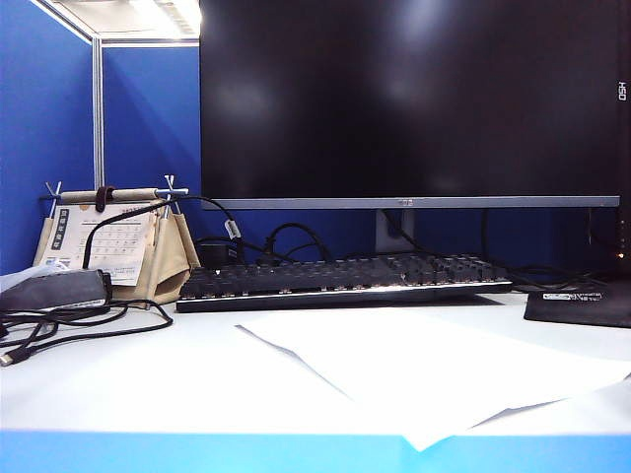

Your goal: Put a wrinkled paper upside down.

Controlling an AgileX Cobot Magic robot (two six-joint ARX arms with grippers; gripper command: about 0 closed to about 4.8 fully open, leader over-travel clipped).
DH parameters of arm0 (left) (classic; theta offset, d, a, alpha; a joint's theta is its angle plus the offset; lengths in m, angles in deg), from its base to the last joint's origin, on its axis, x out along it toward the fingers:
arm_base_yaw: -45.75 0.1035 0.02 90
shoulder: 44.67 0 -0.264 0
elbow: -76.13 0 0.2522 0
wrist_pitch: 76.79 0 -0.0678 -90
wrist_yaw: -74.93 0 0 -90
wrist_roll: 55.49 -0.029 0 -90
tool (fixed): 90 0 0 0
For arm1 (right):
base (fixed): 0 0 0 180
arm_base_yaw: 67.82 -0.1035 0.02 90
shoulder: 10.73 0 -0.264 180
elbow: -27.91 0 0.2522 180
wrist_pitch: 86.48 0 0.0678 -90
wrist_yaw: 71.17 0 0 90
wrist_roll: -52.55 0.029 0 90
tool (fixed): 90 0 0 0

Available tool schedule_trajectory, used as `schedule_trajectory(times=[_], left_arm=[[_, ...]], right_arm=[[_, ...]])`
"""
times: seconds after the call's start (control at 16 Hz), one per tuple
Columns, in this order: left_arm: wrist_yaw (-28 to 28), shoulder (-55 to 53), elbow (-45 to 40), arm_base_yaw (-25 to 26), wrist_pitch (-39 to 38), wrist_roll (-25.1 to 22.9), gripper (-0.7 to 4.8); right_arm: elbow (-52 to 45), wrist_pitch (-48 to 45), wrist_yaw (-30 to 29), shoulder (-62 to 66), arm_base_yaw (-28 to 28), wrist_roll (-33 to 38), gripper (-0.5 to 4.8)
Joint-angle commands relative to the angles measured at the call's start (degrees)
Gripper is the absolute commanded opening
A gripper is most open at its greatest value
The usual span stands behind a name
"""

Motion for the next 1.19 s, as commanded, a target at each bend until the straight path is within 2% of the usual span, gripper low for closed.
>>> schedule_trajectory(times=[0.06, 0.19, 0.25, 0.31, 0.44, 0.5, 0.62, 0.75, 0.87, 1.06, 1.19], left_arm=[[4.1, -0.1, 0.2, 0.0, 1.2, 0.0, 0.22], [7.3, 0.0, 0.2, 0.0, 1.2, 0.0, 0.22], [12.5, 0.0, 0.5, 0.0, 1.2, 0.0, 0.22], [21.2, -0.1, 1.8, 0.0, 1.1, -0.5, 0.22], [37.4, -0.1, 5.9, -0.1, 0.7, -5.1, 0.22], [40.1, -0.1, 9.3, -0.1, -1.7, -5.0, 0.22], [40.0, -0.2, 15.8, 0.0, -8.7, -2.4, 0.22], [41.8, -2.4, 23.6, -0.1, -15.3, -3.8, 0.22], [43.1, -7.5, 27.8, -0.1, -17.2, -6.6, 0.22], [45.4, -23.0, 34.2, -0.1, -17.2, -9.1, 0.22], [47.4, -32.6, 38.8, -0.1, -16.6, -9.0, 0.22]], right_arm=[[-0.2, 0.0, -0.6, 0.0, 0.0, 0.3, -0.05], [-0.2, 0.1, -1.5, 0.0, 0.0, 0.3, -0.05], [-0.2, 0.2, -3.3, 0.0, 0.0, 0.3, -0.05], [-0.2, 0.2, -6.3, 0.0, 0.0, 0.2, -0.05], [-0.2, -0.6, -9.4, 0.0, 0.0, -0.2, -0.05], [0.1, -2.1, -10.0, 0.0, 0.0, -1.4, -0.04], [2.8, -2.7, -10.8, 0.0, 0.0, -3.0, 0.62], [7.8, -3.3, -10.0, 0.0, 0.0, -5.4, 0.64], [10.6, -4.9, -9.6, 0.2, 0.0, -5.5, 0.64], [14.3, -5.7, -10.5, 0.8, 0.0, -6.8, 0.64], [19.0, -0.2, -14.2, 6.1, 0.0, -6.7, 0.64]])
